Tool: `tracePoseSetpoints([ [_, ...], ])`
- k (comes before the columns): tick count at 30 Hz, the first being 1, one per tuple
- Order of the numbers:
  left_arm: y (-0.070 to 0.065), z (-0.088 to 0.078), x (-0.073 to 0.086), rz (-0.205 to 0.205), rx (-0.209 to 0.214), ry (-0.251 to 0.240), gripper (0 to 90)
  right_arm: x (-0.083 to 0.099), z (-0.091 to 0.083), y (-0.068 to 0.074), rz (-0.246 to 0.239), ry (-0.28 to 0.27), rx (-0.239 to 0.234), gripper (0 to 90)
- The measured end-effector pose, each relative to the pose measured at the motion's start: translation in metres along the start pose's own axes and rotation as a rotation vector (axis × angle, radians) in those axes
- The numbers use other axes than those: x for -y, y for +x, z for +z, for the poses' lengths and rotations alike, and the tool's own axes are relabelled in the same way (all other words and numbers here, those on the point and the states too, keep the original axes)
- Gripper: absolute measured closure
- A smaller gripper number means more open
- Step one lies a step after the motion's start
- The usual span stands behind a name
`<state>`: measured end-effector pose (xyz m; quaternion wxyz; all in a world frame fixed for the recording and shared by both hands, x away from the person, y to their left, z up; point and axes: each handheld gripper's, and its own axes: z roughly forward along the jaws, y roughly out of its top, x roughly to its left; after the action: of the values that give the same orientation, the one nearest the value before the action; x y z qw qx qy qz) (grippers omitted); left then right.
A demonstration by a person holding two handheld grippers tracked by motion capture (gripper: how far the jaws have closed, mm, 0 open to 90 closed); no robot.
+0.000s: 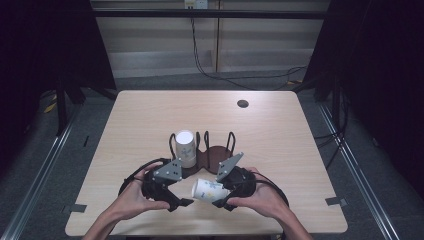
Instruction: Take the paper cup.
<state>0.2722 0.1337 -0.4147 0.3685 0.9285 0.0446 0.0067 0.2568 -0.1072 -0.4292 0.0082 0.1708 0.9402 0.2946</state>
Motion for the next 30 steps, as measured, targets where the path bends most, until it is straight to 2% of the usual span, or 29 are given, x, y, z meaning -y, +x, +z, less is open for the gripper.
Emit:
tracePoseSetpoints([
  [2,0.0,0.001,0.0,0.008,0.006,0.012,22.4,-0.001,0.0,0.0,0.003,0.01,-0.002,31.2],
  [13,-0.001,0.006,-0.001,0.008,0.01,0.033,21.5,-0.012,0.003,0.003,-0.022,0.051,-0.02,31.2],
  [20,-0.001,0.01,-0.001,0.01,0.03,0.05,22.6,-0.017,0.006,0.004,-0.037,0.05,-0.032,31.2],
  [24,0.0,0.011,-0.001,0.014,0.043,0.045,25.8,-0.019,0.007,0.005,-0.039,0.056,-0.036,31.2],
  [30,-0.001,0.015,-0.004,0.014,0.061,0.037,26.1,-0.021,0.009,0.007,-0.055,0.052,-0.05,31.2],
])
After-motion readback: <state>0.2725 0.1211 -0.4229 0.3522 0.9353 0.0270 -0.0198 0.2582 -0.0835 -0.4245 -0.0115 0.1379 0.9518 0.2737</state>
